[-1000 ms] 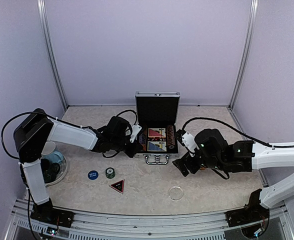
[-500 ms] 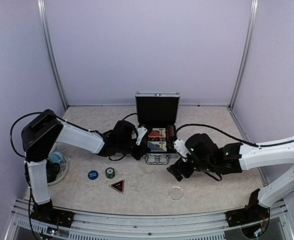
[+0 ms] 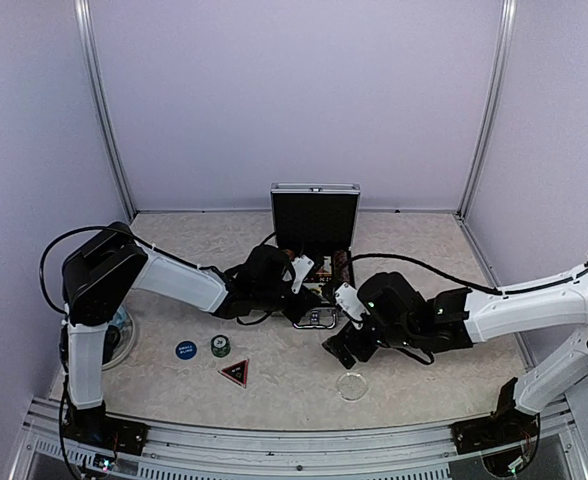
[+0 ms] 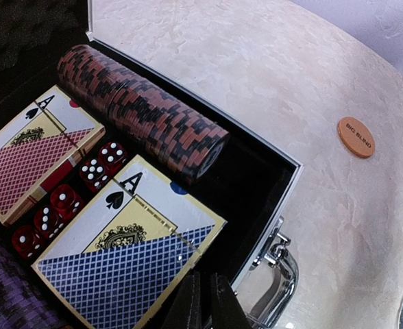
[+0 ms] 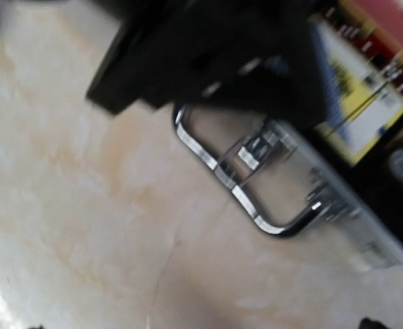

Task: Pack up texas hold em set
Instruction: Pick up the pile of poker chips from the pile of poker chips.

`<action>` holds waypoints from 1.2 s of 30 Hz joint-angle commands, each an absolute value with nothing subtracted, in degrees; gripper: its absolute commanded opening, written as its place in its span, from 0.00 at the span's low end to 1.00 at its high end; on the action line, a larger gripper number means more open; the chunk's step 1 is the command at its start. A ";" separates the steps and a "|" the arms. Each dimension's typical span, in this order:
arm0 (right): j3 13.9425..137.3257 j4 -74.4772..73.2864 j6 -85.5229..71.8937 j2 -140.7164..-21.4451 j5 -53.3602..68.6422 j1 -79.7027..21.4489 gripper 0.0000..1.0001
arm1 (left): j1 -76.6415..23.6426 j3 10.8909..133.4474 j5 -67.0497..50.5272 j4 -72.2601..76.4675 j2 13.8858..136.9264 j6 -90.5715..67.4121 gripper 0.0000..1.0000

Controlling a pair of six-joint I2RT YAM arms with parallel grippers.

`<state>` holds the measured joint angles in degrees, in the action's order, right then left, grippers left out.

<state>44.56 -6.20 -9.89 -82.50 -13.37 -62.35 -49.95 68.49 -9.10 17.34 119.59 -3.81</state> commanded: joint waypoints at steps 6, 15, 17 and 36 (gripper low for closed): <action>44.25 -8.15 -11.19 -73.22 -17.57 -62.75 0.99 | -49.37 62.45 -12.00 9.89 114.86 -4.14 0.07; 42.00 -8.54 -11.20 -61.95 -18.88 -62.50 0.99 | -48.31 59.70 -9.94 11.44 108.27 -4.70 0.33; 41.65 -9.13 -11.52 -60.75 -19.21 -62.38 0.99 | -48.10 59.14 -9.59 12.01 106.30 -4.79 0.38; 40.70 -8.88 -10.28 -61.43 -17.42 -60.06 0.99 | -44.31 40.53 12.23 4.32 73.50 -30.77 0.99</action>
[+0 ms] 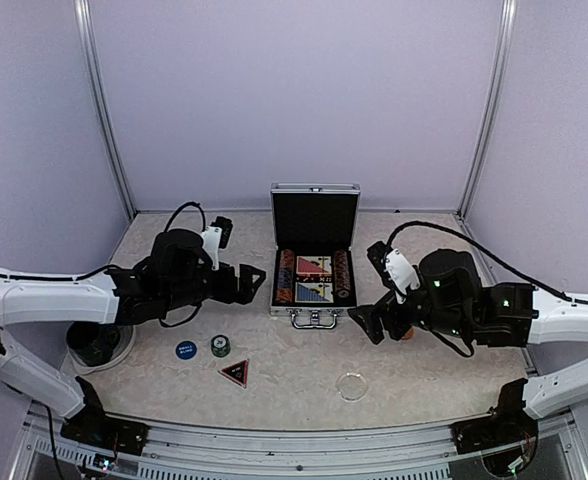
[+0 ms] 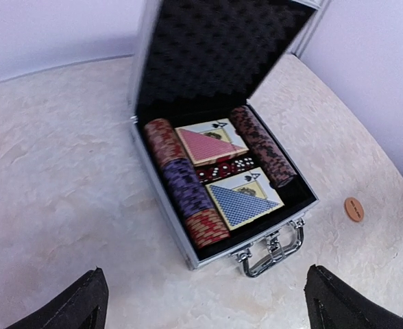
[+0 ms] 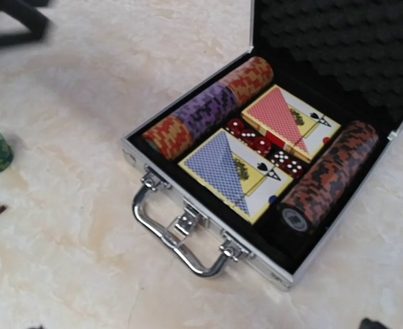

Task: Pack up texas hold em set
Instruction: Pick up the pile of poker chips from the pile of poker chips.

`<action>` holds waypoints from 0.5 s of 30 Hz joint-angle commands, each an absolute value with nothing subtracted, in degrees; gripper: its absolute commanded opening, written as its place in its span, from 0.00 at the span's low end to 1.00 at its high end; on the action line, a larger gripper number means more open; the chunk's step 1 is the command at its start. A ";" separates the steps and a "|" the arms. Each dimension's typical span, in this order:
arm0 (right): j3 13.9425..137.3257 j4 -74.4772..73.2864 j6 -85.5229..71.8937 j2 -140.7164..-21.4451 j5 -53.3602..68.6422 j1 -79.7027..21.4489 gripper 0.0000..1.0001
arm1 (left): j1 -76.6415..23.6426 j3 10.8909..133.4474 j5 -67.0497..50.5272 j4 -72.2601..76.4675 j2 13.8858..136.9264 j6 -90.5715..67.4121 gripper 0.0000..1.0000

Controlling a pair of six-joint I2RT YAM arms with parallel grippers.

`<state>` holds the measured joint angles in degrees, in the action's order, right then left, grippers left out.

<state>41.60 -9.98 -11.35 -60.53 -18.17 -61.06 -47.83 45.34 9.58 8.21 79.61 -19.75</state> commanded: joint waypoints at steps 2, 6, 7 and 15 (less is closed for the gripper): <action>40.65 -8.15 -9.95 -62.26 -17.38 -59.65 0.99 | -43.87 40.37 12.62 1.43 71.32 -32.56 0.99; 41.41 -6.96 -9.40 -64.08 -15.68 -59.24 0.99 | -48.95 44.03 23.53 -10.18 71.43 -32.46 0.99; 41.60 -6.92 -9.20 -64.51 -15.69 -59.19 0.99 | -50.34 44.11 25.62 -11.53 71.32 -32.74 0.99; 42.63 -6.91 -8.44 -66.91 -15.89 -58.98 0.99 | -50.62 42.02 23.25 -21.11 68.23 -39.92 0.99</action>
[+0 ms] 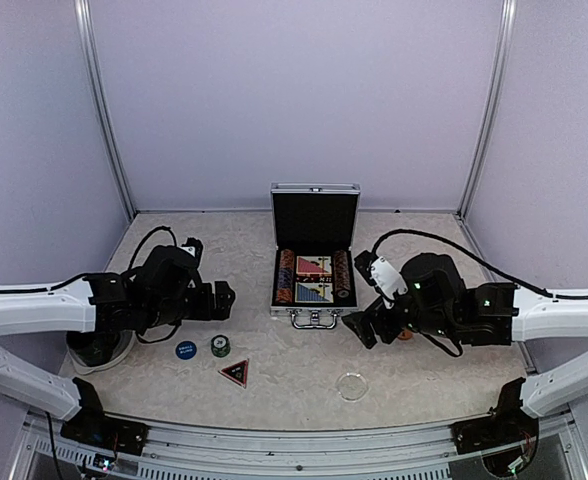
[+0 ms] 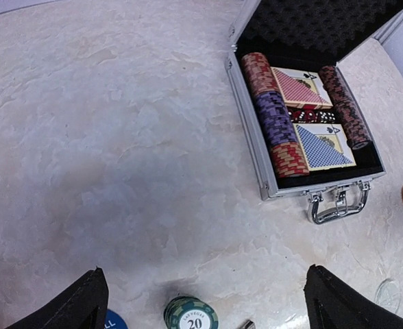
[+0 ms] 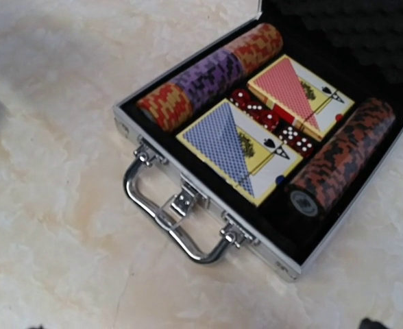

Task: Pack up texas hold em set
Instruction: Pick up the pile of poker chips from the pile of poker chips.

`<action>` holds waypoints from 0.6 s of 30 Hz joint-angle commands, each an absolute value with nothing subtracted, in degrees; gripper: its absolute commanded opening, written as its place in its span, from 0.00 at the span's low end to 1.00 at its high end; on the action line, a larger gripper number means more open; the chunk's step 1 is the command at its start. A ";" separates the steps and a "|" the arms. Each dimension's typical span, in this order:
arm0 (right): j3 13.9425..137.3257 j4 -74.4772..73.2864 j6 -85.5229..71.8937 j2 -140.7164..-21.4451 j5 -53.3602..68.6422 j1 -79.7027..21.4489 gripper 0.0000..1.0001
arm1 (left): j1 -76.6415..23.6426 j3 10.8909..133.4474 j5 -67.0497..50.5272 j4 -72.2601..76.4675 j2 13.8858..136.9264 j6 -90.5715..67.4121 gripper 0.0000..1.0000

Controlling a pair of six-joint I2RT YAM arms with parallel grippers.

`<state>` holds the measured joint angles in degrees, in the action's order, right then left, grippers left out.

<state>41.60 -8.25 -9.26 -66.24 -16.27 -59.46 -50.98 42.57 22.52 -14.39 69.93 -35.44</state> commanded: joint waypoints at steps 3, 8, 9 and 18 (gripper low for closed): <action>43.00 -6.51 -8.53 -67.30 -15.12 -58.97 0.99 | -50.71 42.02 23.79 -23.56 69.40 -40.94 0.99; 42.77 -6.57 -8.87 -67.59 -15.11 -58.97 0.99 | -50.80 42.16 22.05 -23.27 73.48 -41.06 0.99; 42.72 -6.76 -9.14 -67.54 -14.85 -58.99 0.99 | -50.80 42.14 21.98 -23.24 74.53 -41.31 0.99; 40.39 -7.26 -10.09 -66.53 -15.56 -58.92 0.99 | -50.88 40.60 19.52 -17.01 82.42 -41.39 0.92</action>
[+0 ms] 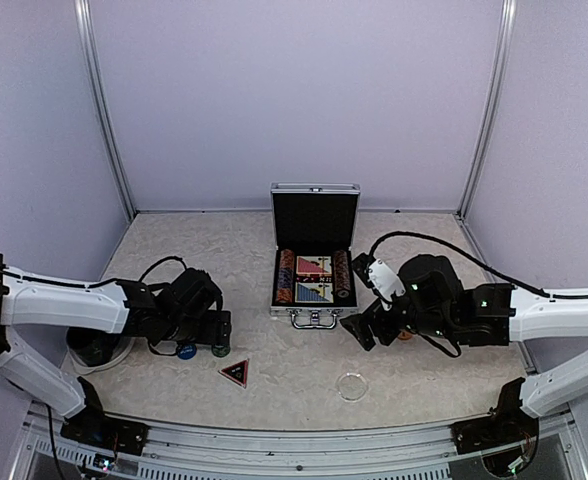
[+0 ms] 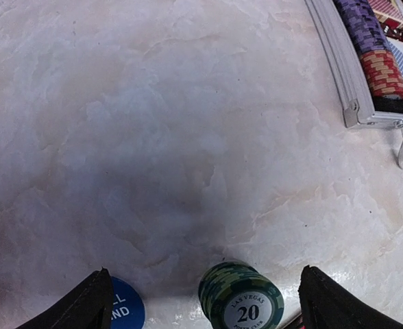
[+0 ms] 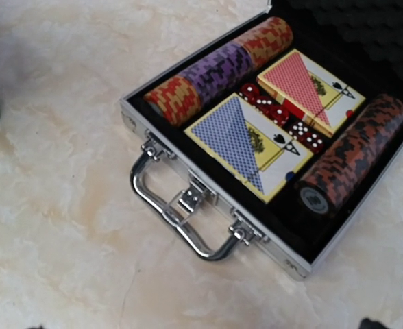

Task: Pack up texas hold em set
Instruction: Pick up the pile of poker chips from the pile of poker chips.

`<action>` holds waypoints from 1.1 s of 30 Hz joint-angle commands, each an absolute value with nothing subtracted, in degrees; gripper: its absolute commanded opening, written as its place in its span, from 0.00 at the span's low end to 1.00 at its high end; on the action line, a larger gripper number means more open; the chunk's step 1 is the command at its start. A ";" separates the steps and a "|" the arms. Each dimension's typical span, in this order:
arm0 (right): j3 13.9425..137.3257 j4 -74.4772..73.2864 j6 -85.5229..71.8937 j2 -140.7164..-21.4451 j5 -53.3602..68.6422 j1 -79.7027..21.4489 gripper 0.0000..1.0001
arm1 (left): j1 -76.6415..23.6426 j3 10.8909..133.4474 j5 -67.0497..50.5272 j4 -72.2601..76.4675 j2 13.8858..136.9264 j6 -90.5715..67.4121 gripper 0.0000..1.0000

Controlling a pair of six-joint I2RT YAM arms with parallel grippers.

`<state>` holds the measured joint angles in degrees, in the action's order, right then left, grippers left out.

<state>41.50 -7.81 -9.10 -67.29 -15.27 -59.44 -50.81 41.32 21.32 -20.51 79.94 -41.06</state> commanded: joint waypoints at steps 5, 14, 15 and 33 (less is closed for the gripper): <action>39.64 -7.41 -10.20 -66.27 -16.20 -58.89 0.99 | -51.06 41.39 18.49 -15.76 86.33 -40.86 0.87; 38.64 -6.72 -10.21 -66.85 -16.54 -58.93 0.99 | -52.42 42.24 17.03 -15.67 89.58 -41.26 0.78; 38.47 -6.58 -10.19 -66.96 -16.81 -58.89 0.99 | -52.73 42.51 17.13 -15.95 89.77 -41.23 0.78; 38.54 -6.79 -10.40 -67.23 -16.65 -58.89 0.99 | -53.67 41.93 16.38 -18.87 90.25 -41.94 0.66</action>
